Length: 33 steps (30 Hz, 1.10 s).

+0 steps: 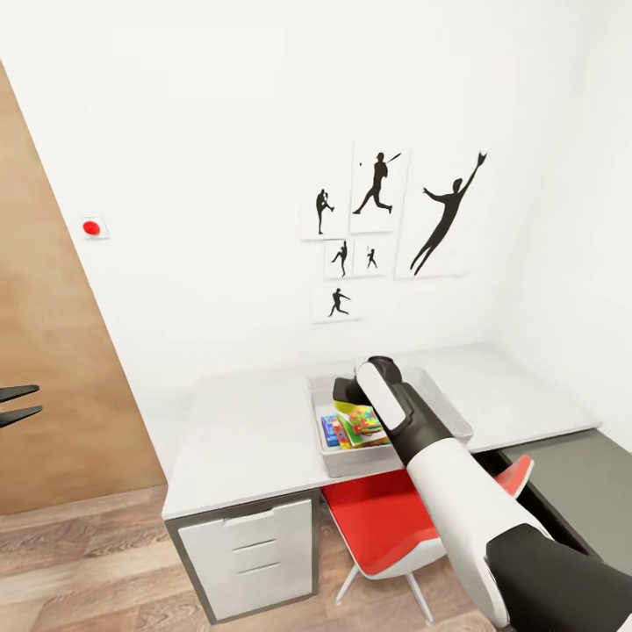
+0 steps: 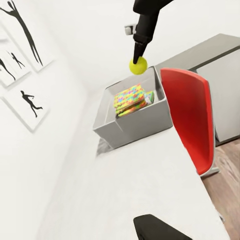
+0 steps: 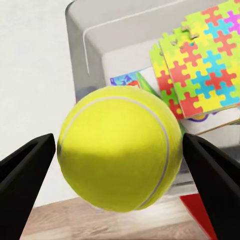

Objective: Put all the toys in the child's room - the three board games (two on the bed and one on the table), the two jigsaw puzzles on the table, and the tennis ball on the table - inside the toy box on the table in the child's room.

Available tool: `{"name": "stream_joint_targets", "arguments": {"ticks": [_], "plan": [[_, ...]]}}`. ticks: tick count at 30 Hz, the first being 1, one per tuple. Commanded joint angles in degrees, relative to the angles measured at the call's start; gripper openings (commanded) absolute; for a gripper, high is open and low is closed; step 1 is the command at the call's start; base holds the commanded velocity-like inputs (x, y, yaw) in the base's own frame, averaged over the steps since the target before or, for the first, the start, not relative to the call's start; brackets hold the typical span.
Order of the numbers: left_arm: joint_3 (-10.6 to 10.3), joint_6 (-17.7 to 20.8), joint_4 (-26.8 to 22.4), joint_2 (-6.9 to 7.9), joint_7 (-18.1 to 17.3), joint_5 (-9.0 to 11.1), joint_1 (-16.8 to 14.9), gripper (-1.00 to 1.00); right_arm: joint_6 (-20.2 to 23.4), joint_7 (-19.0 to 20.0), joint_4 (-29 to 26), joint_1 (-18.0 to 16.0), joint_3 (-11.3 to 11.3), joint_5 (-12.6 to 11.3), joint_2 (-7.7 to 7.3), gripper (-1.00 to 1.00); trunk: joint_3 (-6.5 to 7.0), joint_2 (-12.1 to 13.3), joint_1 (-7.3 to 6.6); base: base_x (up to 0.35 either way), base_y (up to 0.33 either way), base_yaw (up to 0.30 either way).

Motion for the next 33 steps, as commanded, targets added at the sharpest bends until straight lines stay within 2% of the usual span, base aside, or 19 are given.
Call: {"name": "stream_joint_targets", "arguments": {"ticks": [1, 10, 33], "plan": [[-0.5, 0.6, 0.0, 0.04, -0.3, 0.3, -0.1, 1.00, 0.0, -0.6, 0.1, -0.1, 0.1, -0.5, 0.00, -1.00, -0.14, -0.1, 0.06, 0.089, 0.097, 0.000], [-0.5, 0.6, 0.0, 0.03, -0.3, 0.3, -0.1, 1.00, -0.2, -0.6, 0.3, 0.0, 0.2, -0.5, 0.00, -1.00, -0.32, -0.1, 0.06, 0.072, 0.085, 0.000], [-0.5, 0.2, 0.0, -0.15, -0.3, 0.3, -0.1, 1.00, -1.1, -0.6, 1.6, 0.0, 0.2, -0.7, -0.03, -1.00, -2.39, -0.1, 0.06, 0.007, 0.007, 0.000]]}}
